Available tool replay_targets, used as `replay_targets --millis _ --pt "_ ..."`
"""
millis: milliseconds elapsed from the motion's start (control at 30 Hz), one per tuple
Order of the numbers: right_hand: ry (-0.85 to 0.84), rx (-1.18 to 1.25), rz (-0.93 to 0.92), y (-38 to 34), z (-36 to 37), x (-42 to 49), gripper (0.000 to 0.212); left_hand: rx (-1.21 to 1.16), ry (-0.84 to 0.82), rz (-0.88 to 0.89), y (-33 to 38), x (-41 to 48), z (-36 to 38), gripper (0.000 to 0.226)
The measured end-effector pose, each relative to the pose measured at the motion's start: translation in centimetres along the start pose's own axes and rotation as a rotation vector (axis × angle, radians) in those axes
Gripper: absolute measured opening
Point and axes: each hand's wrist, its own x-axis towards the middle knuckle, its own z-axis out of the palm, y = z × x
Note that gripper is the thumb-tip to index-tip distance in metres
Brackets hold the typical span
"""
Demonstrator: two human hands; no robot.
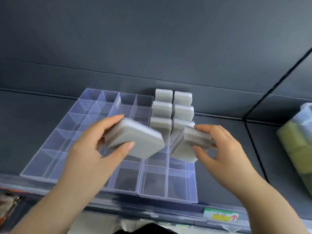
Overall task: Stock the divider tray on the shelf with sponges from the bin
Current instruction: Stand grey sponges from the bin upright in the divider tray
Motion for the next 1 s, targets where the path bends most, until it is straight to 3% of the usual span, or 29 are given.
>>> replay_targets --millis 333,567,1000 --pt "0.107 -0.168 0.143 -1.6 1.5 -0.9 0.042 0.047 -0.26 0.212 -1.2 4.7 -0.3 0.045" --pt "-0.018 -0.283 0.108 -1.1 3.3 -0.8 0.043 0.208 -0.25 0.465 -1.5 5.5 1.3 0.046" --pt "-0.008 -0.209 0.102 0.3 4.0 -1.5 0.043 0.362 -0.36 0.44 -2.1 4.1 4.2 0.051"
